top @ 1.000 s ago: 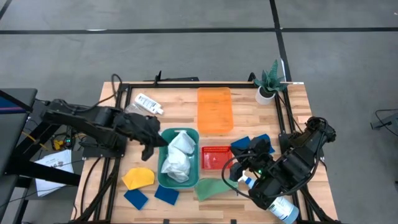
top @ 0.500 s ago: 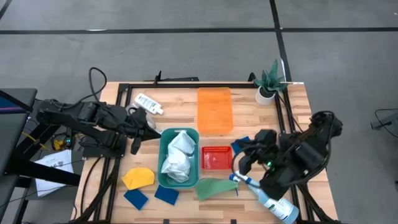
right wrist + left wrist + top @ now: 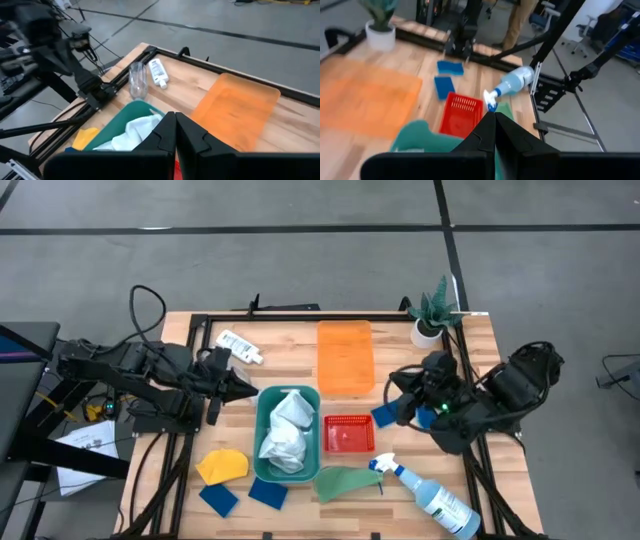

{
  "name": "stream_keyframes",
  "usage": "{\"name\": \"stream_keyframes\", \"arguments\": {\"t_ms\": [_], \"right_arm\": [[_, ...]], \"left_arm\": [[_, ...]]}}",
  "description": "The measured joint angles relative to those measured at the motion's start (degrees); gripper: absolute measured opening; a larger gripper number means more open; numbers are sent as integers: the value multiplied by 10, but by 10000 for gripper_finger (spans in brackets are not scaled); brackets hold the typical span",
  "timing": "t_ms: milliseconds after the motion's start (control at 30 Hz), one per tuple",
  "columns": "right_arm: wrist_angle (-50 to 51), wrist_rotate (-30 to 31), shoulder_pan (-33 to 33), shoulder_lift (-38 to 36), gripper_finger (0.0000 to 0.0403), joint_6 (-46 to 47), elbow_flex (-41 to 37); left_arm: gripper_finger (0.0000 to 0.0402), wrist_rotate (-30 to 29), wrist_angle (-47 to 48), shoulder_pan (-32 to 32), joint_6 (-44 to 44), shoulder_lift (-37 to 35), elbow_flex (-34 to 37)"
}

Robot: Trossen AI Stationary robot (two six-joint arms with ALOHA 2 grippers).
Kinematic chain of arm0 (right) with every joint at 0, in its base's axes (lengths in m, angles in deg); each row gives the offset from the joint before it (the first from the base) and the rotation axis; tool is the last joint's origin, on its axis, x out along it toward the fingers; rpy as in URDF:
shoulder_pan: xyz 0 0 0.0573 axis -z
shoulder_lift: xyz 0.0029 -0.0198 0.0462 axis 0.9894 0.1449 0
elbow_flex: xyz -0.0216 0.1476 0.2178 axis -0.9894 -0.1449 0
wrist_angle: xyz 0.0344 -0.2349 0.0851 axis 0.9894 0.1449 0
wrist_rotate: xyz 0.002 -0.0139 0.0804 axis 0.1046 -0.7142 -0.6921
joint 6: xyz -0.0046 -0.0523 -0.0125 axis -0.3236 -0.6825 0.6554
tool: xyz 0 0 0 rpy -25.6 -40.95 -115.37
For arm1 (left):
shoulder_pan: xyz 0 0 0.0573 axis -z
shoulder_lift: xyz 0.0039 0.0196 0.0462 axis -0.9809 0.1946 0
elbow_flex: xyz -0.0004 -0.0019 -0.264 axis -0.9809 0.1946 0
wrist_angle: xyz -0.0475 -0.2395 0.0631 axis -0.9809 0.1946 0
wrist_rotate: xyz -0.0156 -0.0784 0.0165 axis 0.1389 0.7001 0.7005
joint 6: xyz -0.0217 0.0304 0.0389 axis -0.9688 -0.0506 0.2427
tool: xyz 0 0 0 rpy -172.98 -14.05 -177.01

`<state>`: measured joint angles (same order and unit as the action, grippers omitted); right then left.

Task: Pick & Place Kitchen Items
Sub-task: Put the blue sponge into the red bin

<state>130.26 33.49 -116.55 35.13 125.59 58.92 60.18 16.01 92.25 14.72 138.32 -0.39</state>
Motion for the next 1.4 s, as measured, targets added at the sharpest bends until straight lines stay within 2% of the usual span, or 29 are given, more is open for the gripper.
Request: {"name": "stream_keyframes", "arguments": {"t_ms": [167,267,367,533,633,800,900,967,1167,1400], "right_arm": [[0,-22,22,4,0,40,-34],[0,-65,37,-3,0,91,-88],[0,-104,42,-15,0,173,-148],[0,-170,13,-18,0,354,-250],[0,-236,-2,-19,0,428,-304],[-4,-334,-2,-19,0,436,-373],[-3,-373,2,-21,0,433,-408],[-5,-386,2,-38,0,416,-438],[-107,-401,9,-110,0,339,-560],[-218,-388,0,-193,16,351,-690]], "left_arm": [[0,0,-27,0,37,-3,0],[0,1,-28,0,51,-7,0],[0,1,-32,0,65,-11,0],[0,1,-43,0,96,-17,0],[0,-7,-48,0,101,-19,0],[0,-99,-58,0,104,-17,0],[0,-189,-101,-4,105,-10,0],[0,-224,-151,-12,100,-3,0],[0,-233,-222,-39,108,19,0],[0,-235,-253,-42,63,47,0]]}}
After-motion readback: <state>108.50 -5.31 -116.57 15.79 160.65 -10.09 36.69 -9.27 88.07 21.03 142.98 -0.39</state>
